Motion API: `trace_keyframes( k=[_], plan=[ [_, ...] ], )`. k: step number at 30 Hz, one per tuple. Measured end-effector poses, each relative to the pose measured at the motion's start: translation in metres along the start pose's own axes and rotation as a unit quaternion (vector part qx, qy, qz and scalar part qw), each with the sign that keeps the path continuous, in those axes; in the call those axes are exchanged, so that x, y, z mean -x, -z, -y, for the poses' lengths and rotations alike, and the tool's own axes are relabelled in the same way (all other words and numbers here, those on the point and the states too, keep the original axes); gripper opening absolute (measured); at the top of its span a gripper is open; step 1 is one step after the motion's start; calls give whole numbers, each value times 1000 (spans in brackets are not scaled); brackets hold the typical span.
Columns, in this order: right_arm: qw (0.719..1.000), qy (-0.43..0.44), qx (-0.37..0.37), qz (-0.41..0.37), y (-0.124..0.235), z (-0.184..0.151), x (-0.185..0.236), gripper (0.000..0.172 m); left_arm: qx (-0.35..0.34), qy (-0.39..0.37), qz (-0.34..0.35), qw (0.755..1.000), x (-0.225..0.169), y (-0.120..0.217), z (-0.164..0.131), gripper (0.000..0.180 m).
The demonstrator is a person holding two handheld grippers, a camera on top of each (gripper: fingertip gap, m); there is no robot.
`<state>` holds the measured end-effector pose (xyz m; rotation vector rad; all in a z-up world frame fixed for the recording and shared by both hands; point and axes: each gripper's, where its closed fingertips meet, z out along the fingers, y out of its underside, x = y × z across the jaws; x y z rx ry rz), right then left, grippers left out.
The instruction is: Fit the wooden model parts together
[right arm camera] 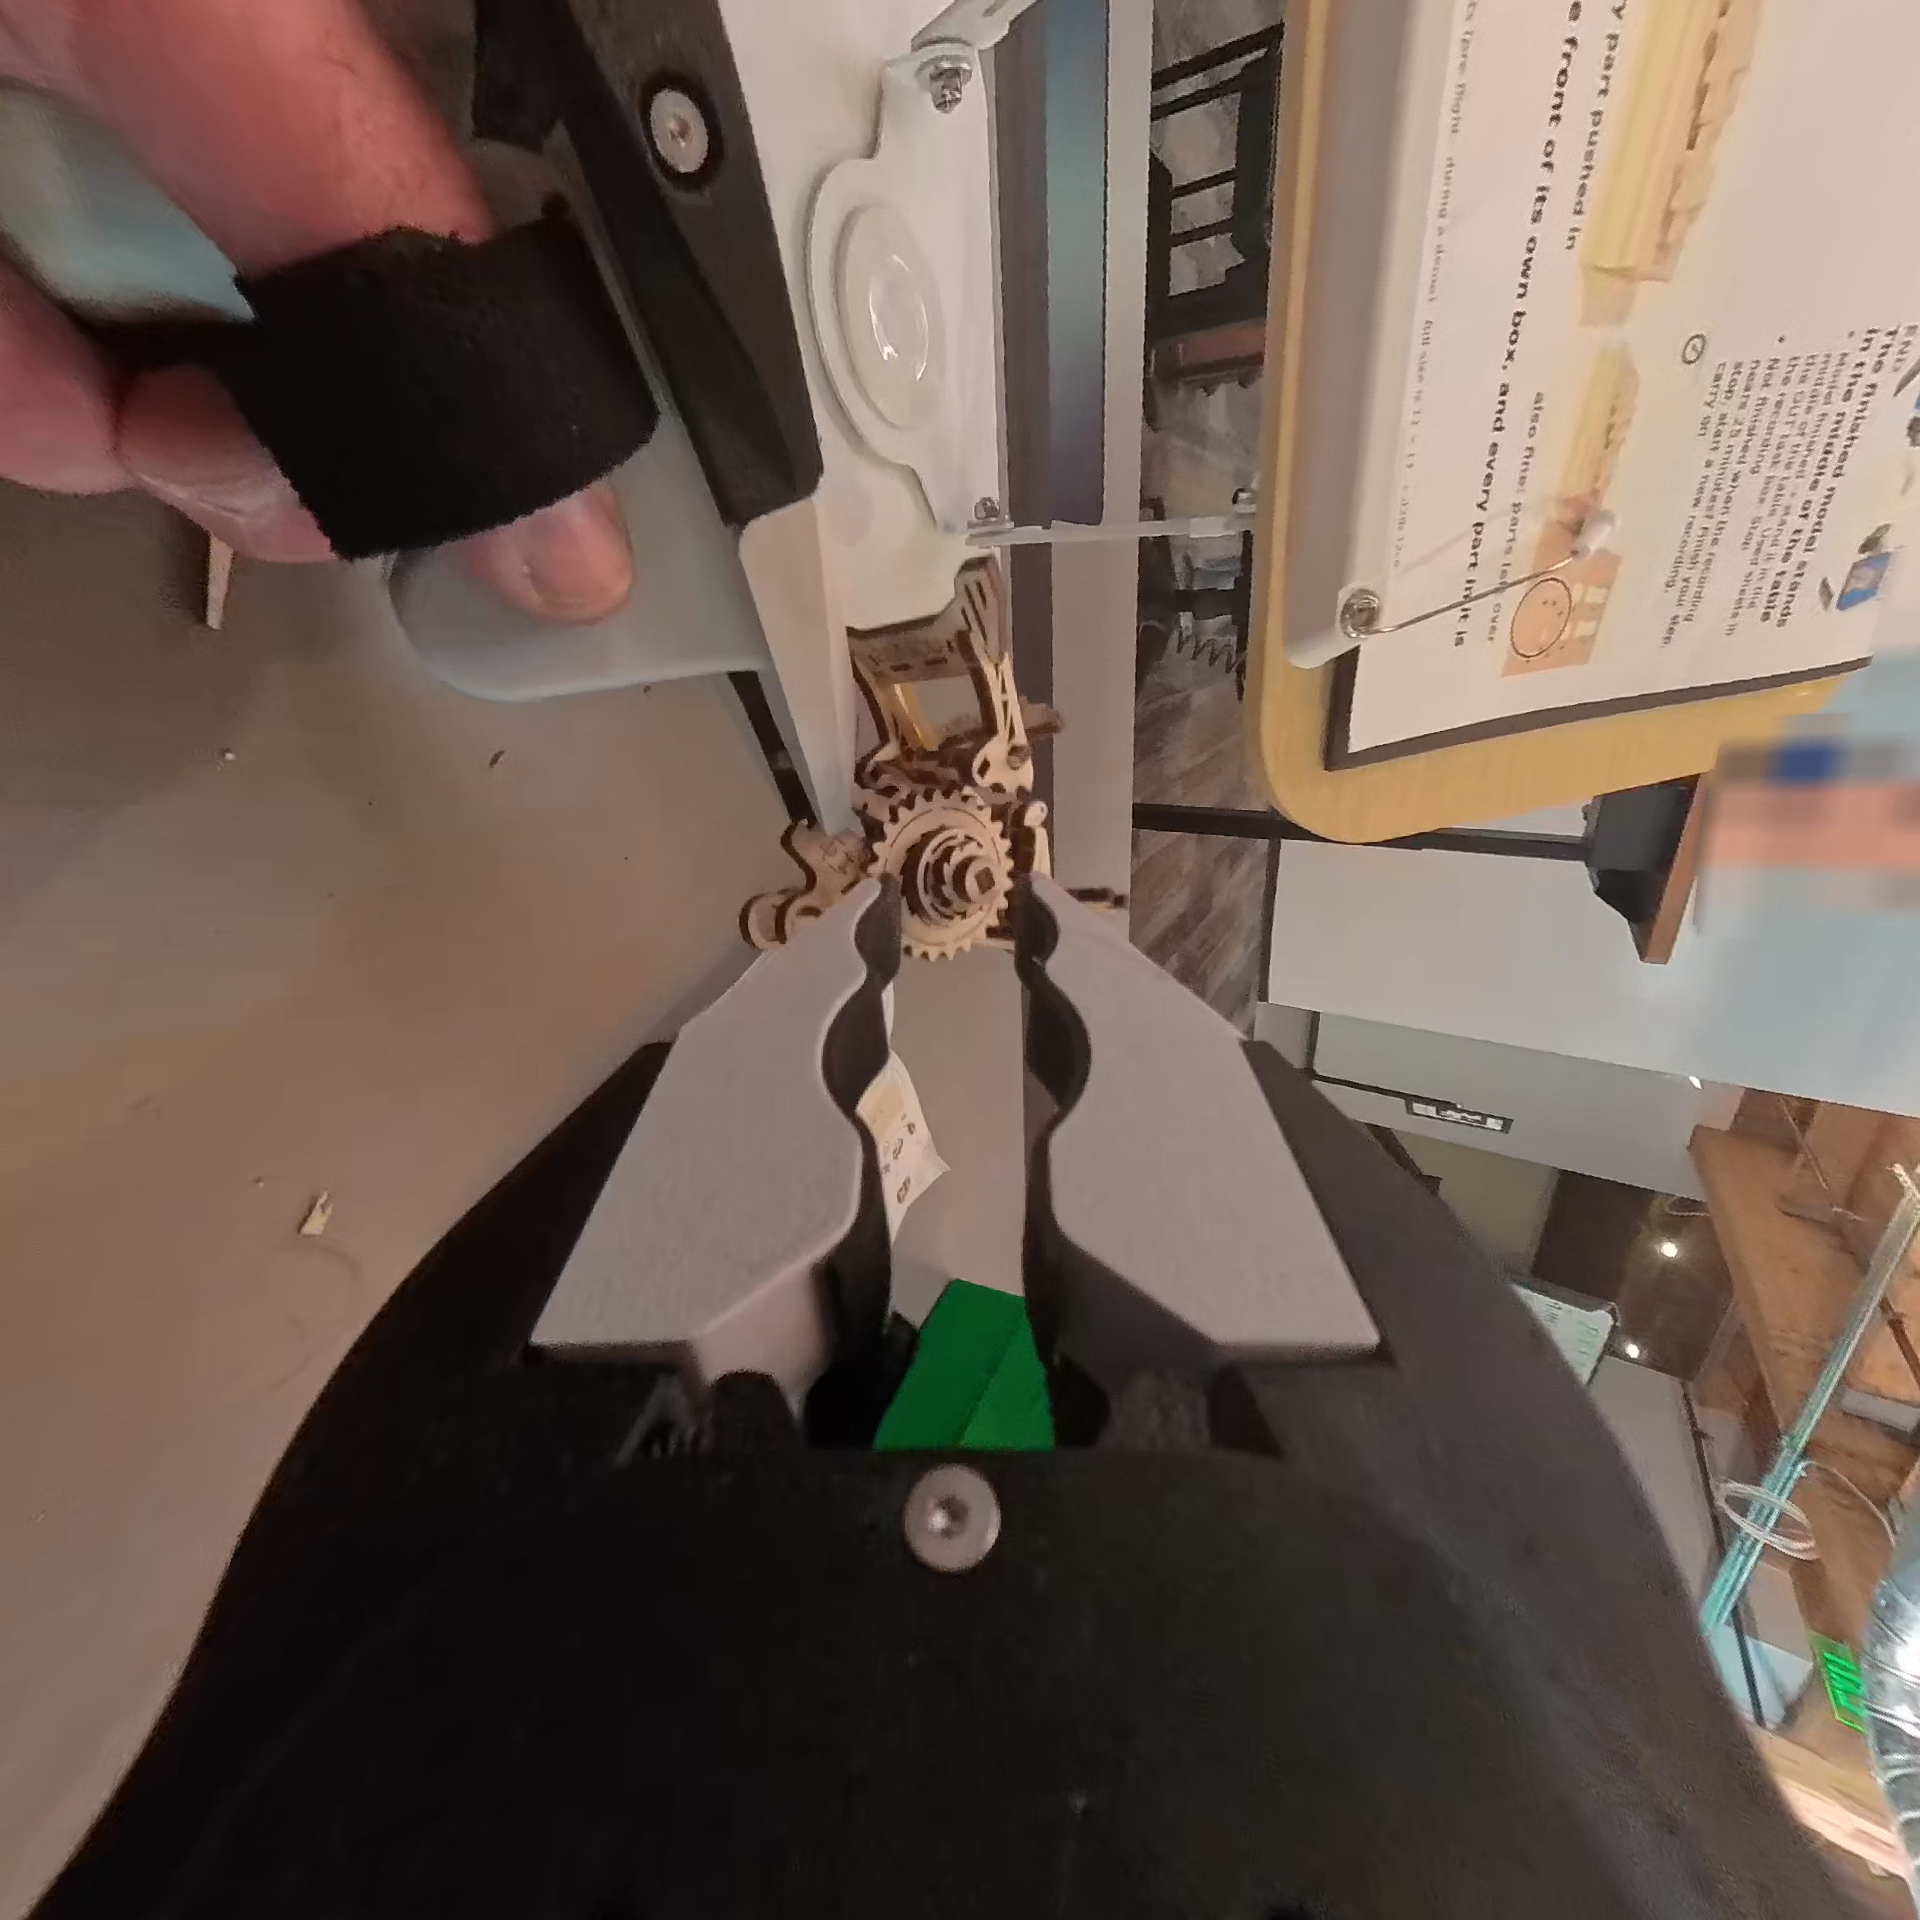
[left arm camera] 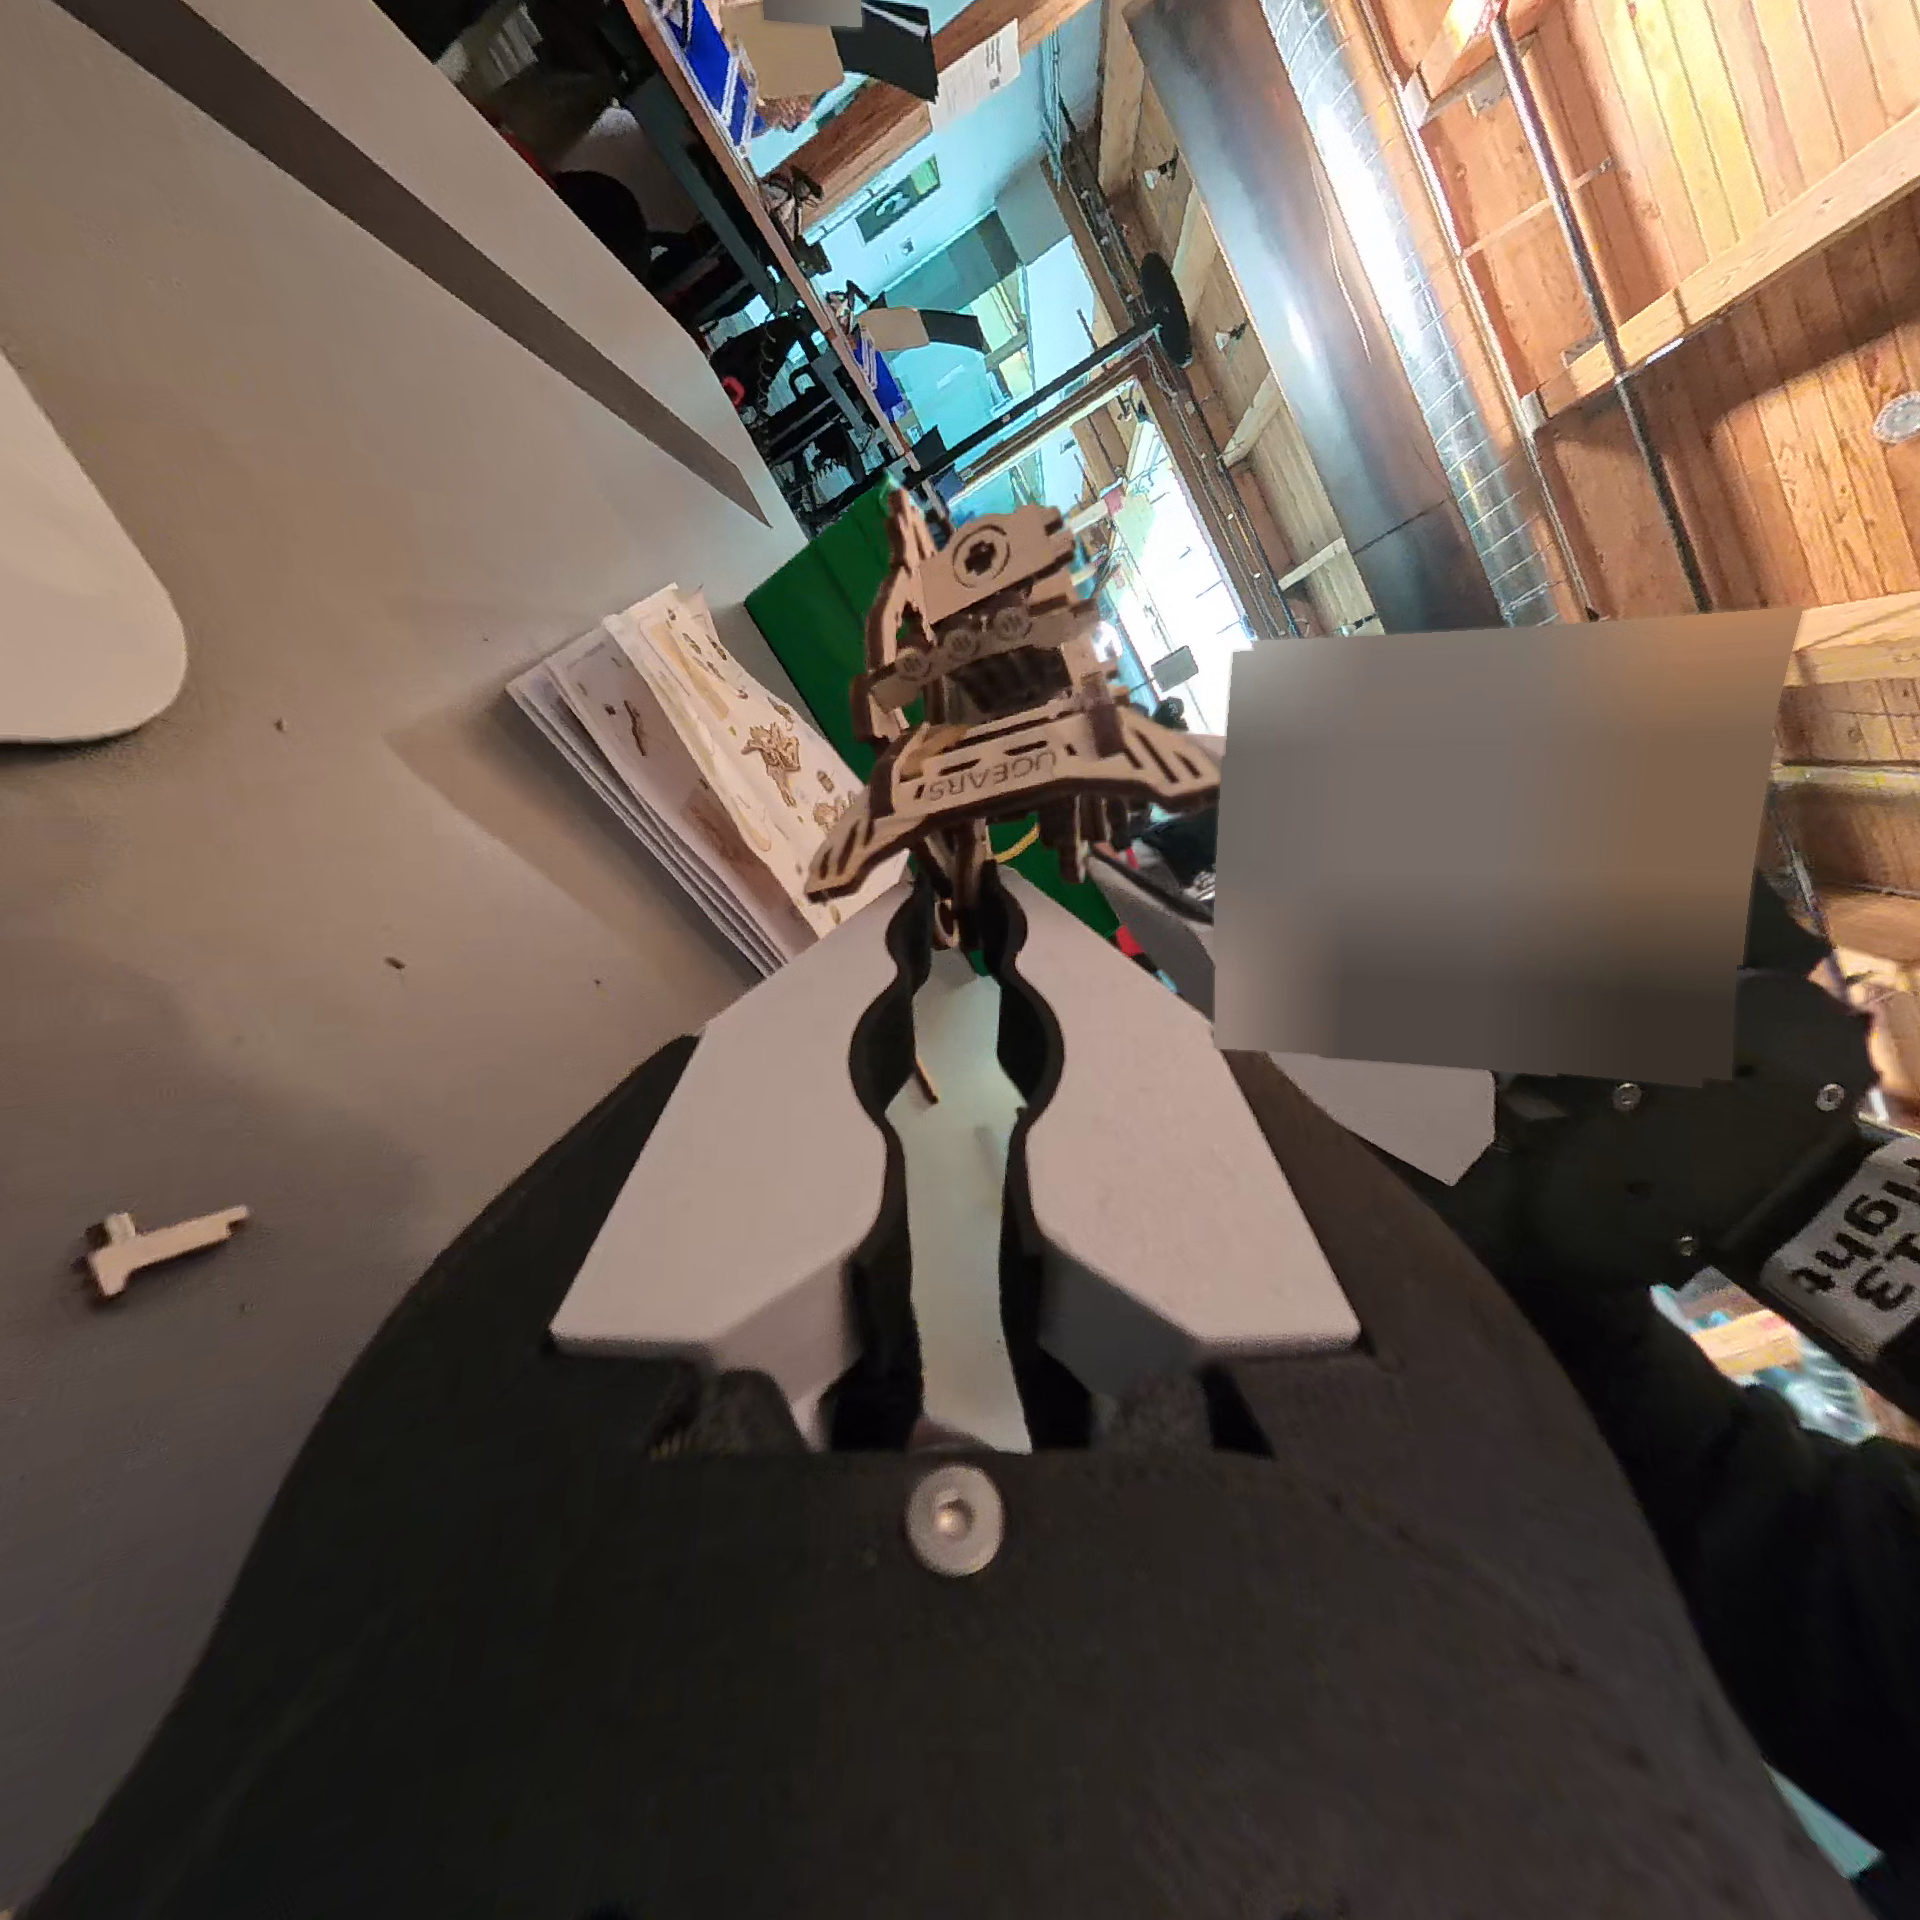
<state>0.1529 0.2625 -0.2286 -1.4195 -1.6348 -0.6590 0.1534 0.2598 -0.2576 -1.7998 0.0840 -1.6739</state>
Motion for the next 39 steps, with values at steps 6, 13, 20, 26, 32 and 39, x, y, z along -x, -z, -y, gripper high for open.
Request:
trace_keyframes(
  k=[6, 13, 20, 26, 32, 39],
  plan=[
    [999, -38, 5, 23, -2, -8, 2, 14, 15, -24, 10, 1000, 2, -2, -6, 6],
    [997, -72, -7, 30, 5, -9, 2, 21, 23, -4, -9, 1000, -1, -5, -10, 6],
    [991, -134, -24, 22, 23, -12, -4, 26, 30, 17, -34, 999, -7, -5, -14, 6],
    [962, -270, -32, 39, 47, -44, -8, 34, 74, 17, -62, 995, -16, -6, -25, 6],
    [982, -174, -54, 51, 56, -64, -8, 45, 165, -5, -95, 982, -31, -8, -56, 6],
    [976, -40, -112, 181, 72, -56, 22, 26, 232, -7, -94, 968, -32, -6, -87, 6]
  ],
)
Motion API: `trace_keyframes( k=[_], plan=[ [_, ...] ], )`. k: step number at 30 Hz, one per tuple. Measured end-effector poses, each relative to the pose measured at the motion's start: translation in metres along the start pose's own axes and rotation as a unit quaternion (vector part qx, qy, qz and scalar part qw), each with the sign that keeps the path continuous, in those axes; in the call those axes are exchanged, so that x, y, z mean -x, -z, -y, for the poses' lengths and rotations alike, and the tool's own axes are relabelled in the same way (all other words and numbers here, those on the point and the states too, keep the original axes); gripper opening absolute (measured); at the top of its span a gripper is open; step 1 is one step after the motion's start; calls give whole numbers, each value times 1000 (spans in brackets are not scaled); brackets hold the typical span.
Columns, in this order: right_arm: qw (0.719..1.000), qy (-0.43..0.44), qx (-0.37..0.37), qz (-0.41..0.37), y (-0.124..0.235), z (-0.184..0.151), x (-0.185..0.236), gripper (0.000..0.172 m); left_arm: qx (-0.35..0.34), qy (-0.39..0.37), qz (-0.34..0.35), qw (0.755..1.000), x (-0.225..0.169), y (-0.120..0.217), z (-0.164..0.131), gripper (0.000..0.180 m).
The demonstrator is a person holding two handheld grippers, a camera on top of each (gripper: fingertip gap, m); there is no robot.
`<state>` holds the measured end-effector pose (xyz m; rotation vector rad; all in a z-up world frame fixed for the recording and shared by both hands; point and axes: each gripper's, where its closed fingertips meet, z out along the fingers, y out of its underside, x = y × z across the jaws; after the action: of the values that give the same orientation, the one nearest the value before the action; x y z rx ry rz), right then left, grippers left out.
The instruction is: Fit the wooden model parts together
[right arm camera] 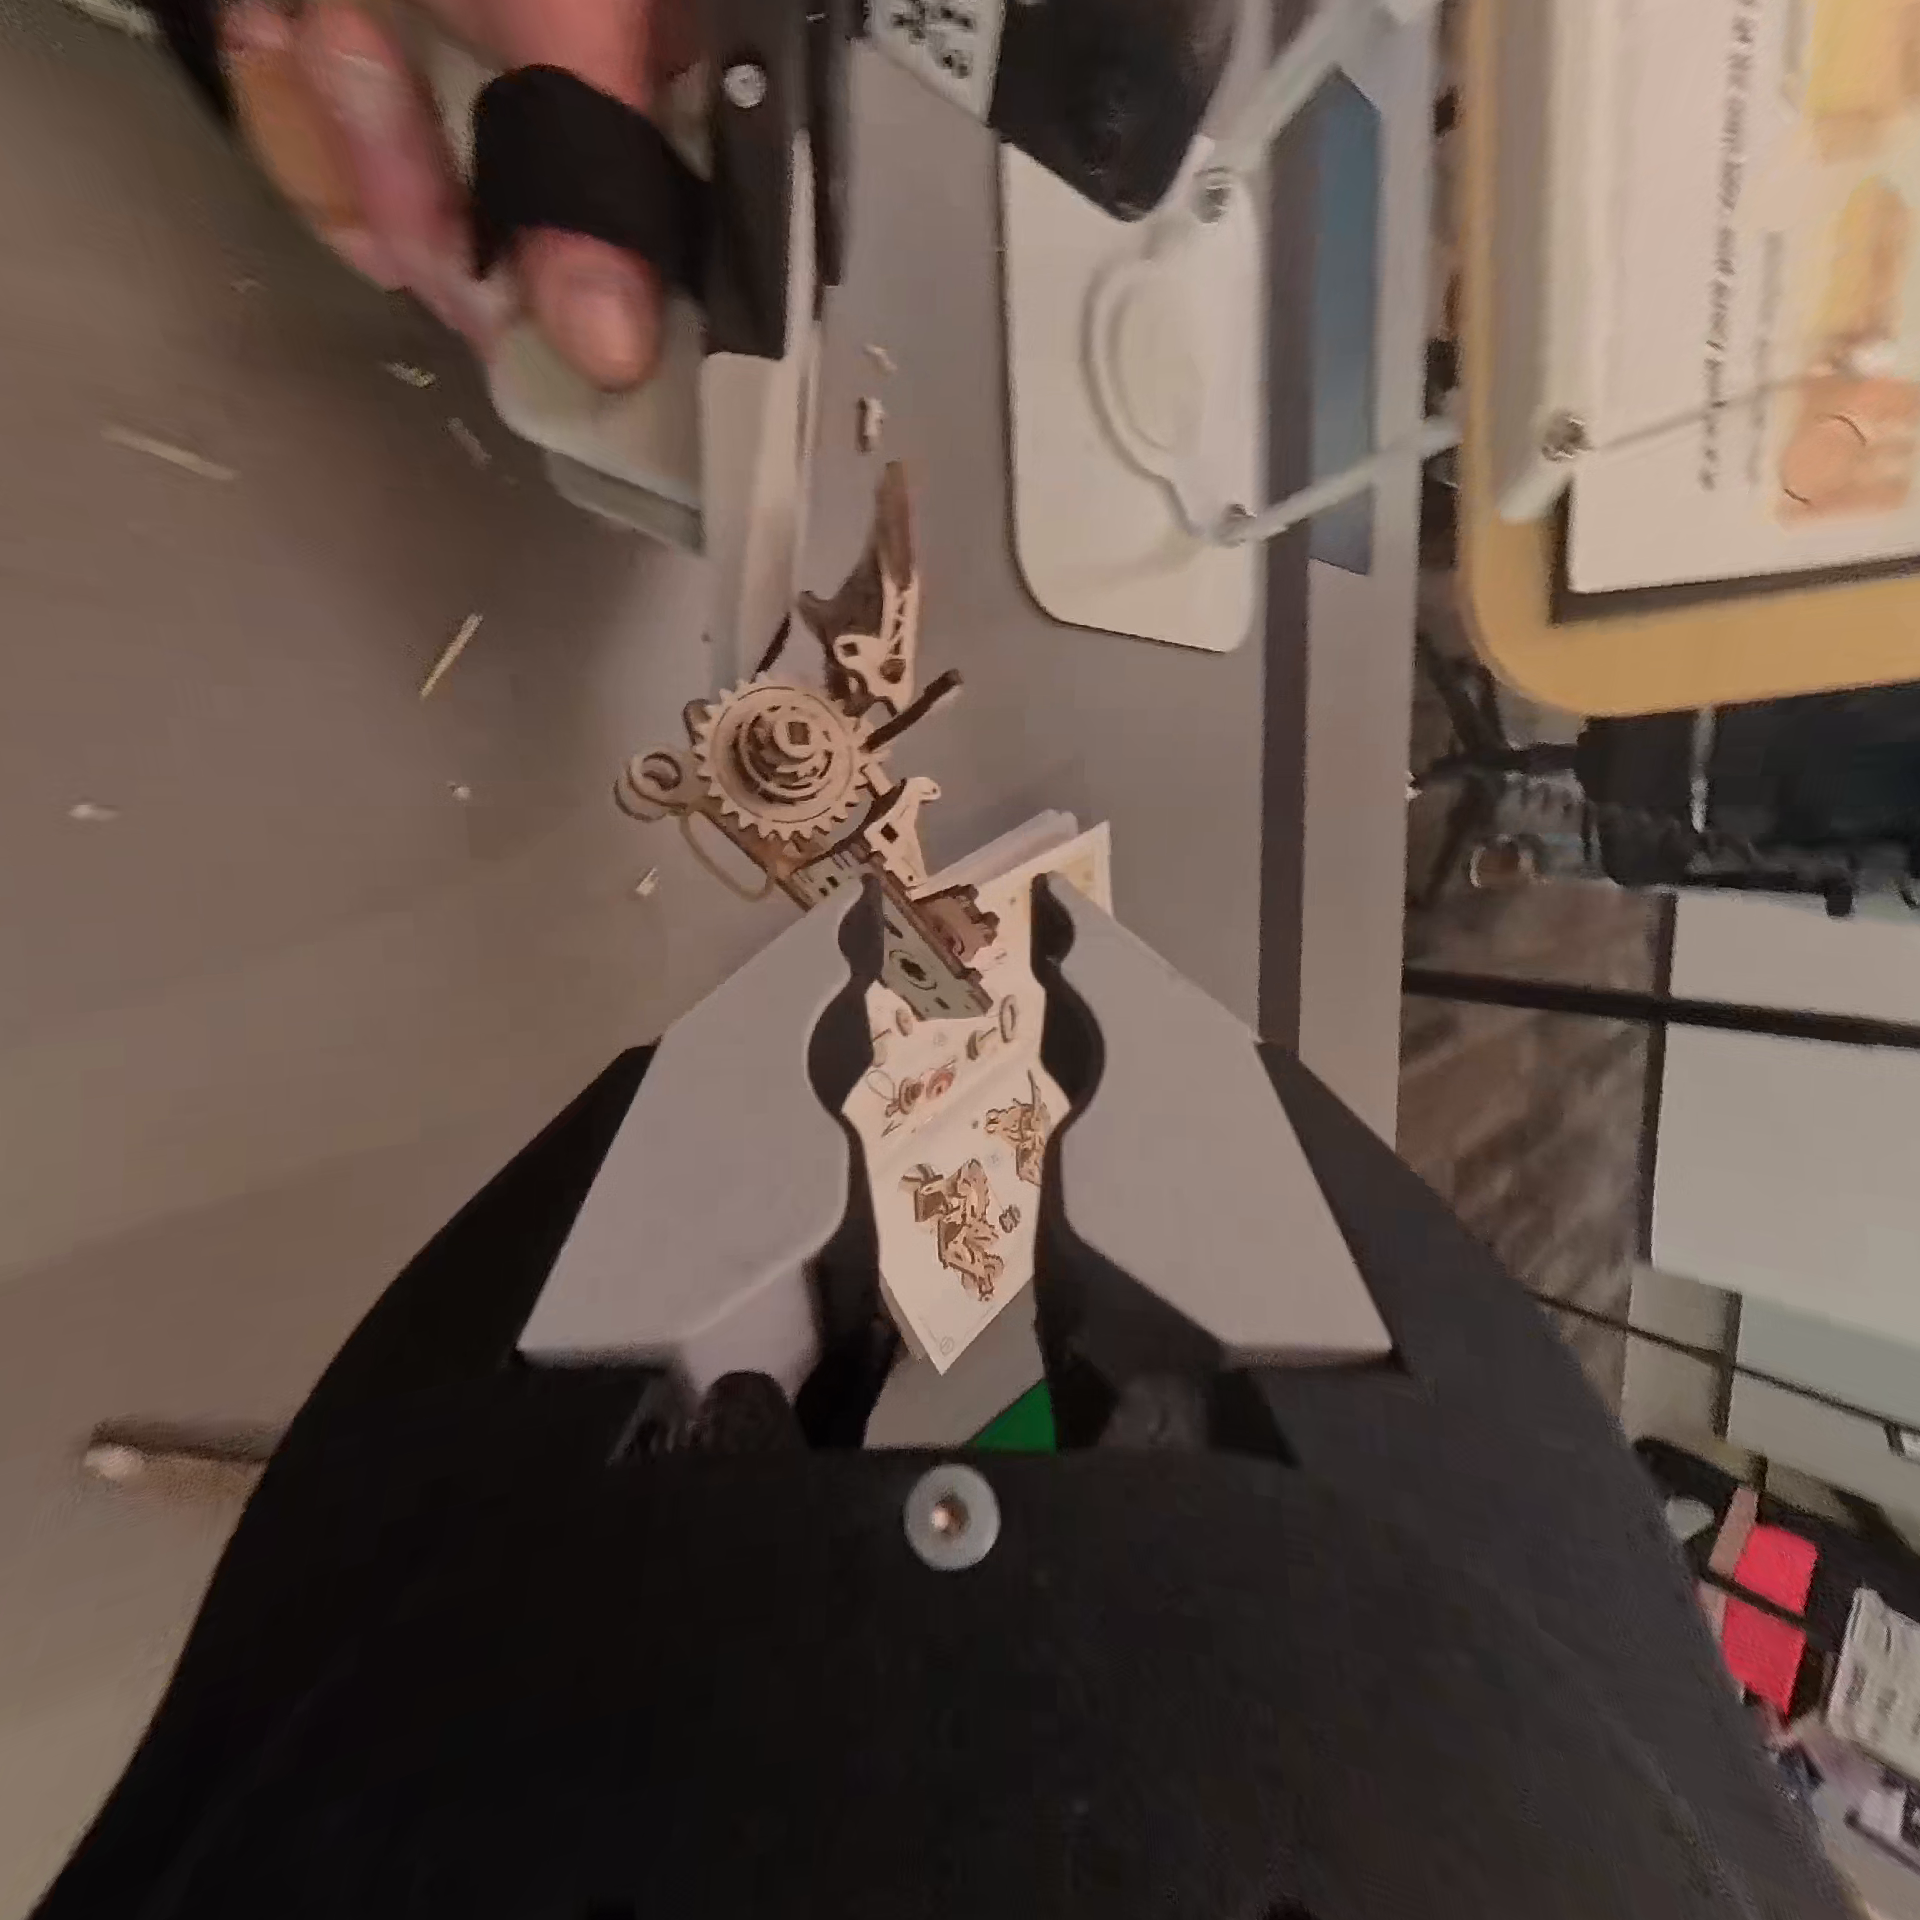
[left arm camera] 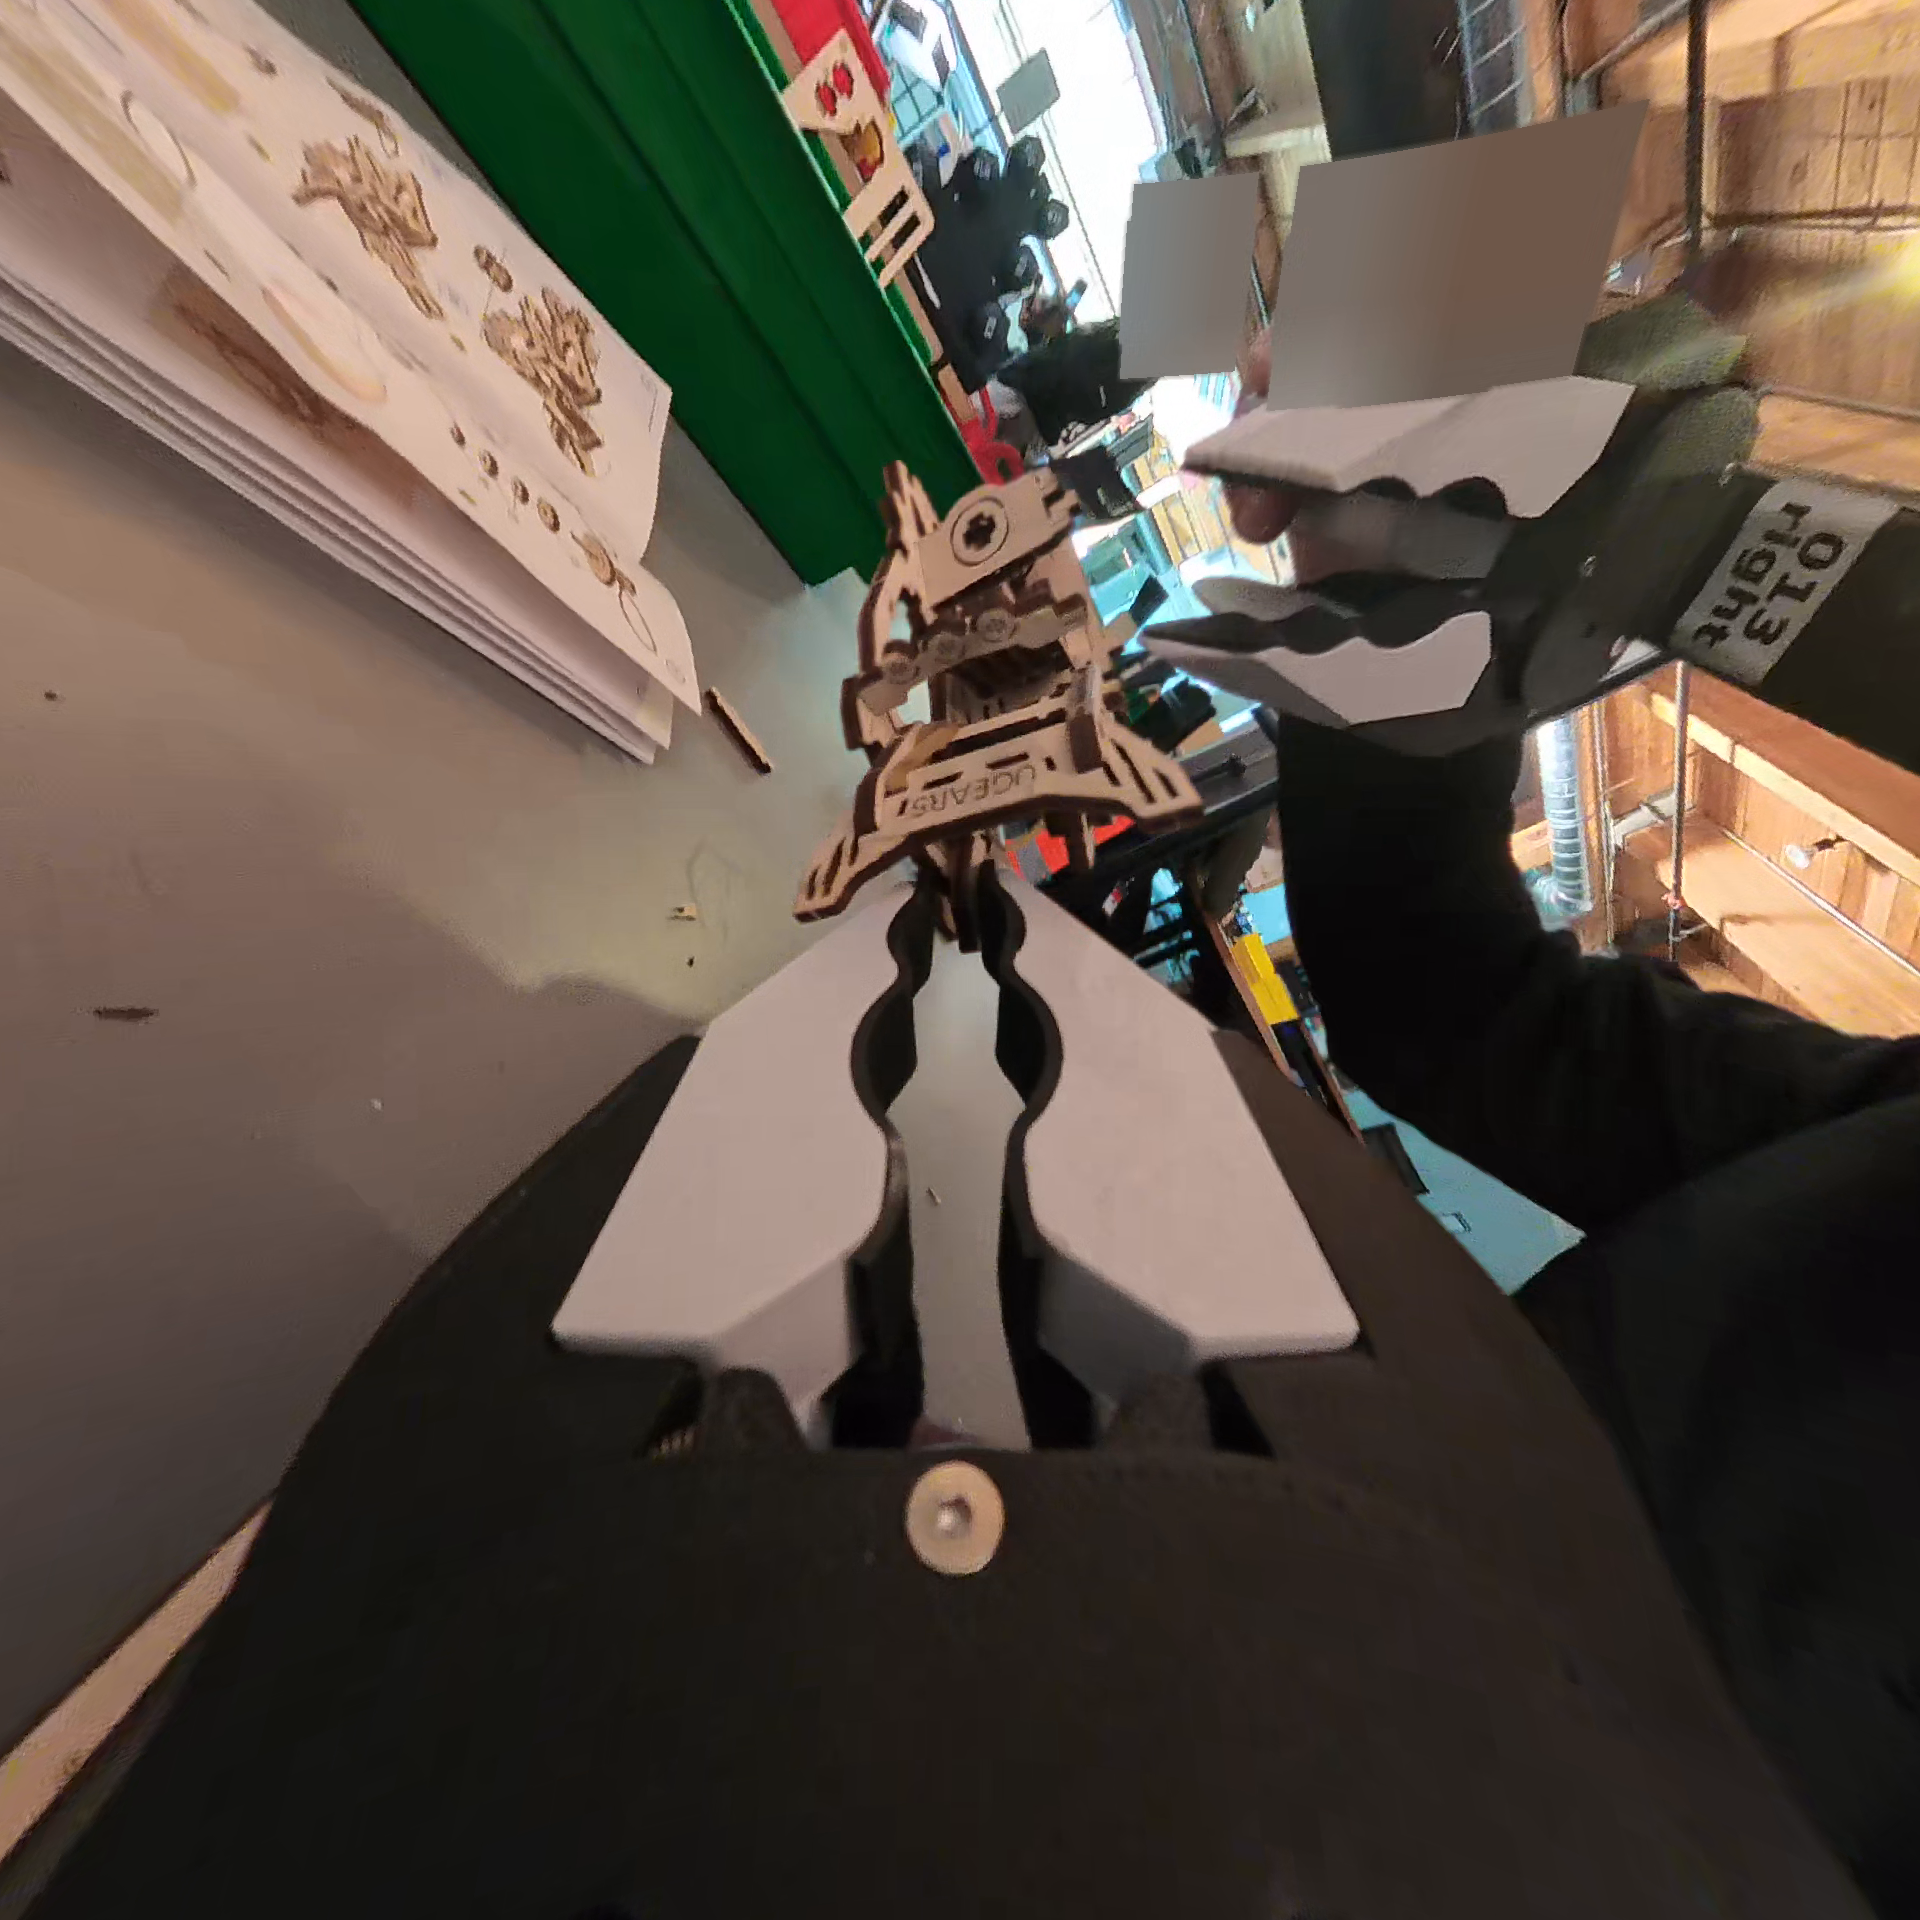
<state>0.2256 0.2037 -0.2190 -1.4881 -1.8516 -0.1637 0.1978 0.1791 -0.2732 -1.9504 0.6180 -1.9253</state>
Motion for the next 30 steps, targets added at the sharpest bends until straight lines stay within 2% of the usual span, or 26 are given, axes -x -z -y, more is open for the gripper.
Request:
trace_keyframes(
  k=[5, 12, 17, 25, 30],
  plan=[
    [997, 43, 18, 66, -6, -7, 26, 15, 34, -5, 3, 999, 0, 3, -9, 6],
    [995, 35, 23, 94, -12, -11, 47, 5, 85, -11, 8, 996, -1, 4, -26, 6],
    [993, 10, 12, 117, -11, -11, 66, 2, 104, -9, 6, 995, -1, 6, -31, 7],
    [996, -49, -8, 76, -13, -10, 100, 1, 128, -42, 51, 990, 8, 9, -42, 10],
    [990, -106, -4, 89, -15, -17, 112, 1, 126, -57, 79, 987, 13, 10, -44, 23]
  ],
)
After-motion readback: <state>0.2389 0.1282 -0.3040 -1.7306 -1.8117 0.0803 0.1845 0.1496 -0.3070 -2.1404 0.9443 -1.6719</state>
